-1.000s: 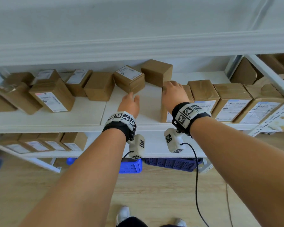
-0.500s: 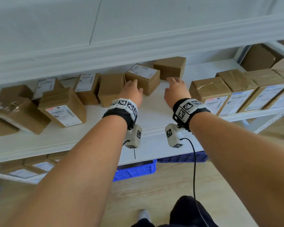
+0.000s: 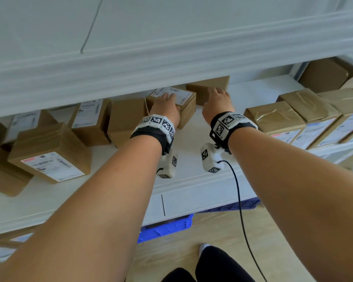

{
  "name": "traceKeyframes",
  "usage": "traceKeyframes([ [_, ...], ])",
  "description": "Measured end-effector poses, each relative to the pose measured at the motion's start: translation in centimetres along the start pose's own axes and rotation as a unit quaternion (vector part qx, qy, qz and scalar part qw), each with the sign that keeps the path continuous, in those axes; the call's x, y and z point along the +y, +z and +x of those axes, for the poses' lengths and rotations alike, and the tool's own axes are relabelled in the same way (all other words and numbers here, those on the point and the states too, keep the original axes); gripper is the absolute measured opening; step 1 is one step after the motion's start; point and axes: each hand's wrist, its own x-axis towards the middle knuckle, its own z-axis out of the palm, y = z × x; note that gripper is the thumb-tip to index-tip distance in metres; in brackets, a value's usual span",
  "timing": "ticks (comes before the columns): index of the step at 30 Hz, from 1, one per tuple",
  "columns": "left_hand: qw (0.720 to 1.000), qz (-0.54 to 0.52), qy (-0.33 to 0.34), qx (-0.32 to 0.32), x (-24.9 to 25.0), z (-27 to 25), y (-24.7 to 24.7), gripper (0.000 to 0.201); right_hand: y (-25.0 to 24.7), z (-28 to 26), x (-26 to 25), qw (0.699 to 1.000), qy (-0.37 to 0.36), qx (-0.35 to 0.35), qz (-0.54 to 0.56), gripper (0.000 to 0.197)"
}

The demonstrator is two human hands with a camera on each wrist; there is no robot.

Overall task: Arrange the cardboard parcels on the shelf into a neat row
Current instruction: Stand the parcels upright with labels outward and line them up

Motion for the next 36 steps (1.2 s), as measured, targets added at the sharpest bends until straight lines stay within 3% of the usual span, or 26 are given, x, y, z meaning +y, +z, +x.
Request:
traceKeyframes([
  [10, 0.998, 0.031, 0.047, -0.030, -1.1, 5.7, 3.8, 0.043, 2.7, 7.6, 1.1, 0.998, 0.048, -0.006, -0.046, 0.064],
  [18, 0.997, 0.026, 0.057, 0.049, -2.4, 7.0, 4.7, 0.037, 4.3, 10.9, 1.5, 0.992, 0.045, -0.045, -0.105, 0.074],
  [25, 0.991, 0.112, 0.062, 0.035, -3.2, 6.6, 5.1, 0.054, 4.7, 10.7, 1.3, 0.982, 0.035, -0.034, -0.184, 0.054],
  [29, 0.994, 0.086, 0.058, 0.040, -3.5, 5.6, 4.3, 0.049, 4.0, 9.8, 0.6, 0.975, 0.032, -0.043, -0.214, 0.045],
  [33, 0.997, 0.056, 0.039, 0.020, -3.8, 4.6, 3.5, 0.048, 3.6, 9.6, -0.1, 0.978, 0.052, -0.088, -0.181, 0.055],
  [36, 0.999, 0.041, 0.026, 0.016, -3.8, 3.7, 3.1, 0.048, 3.2, 8.9, -0.4, 0.978, 0.064, -0.104, -0.170, 0.048],
])
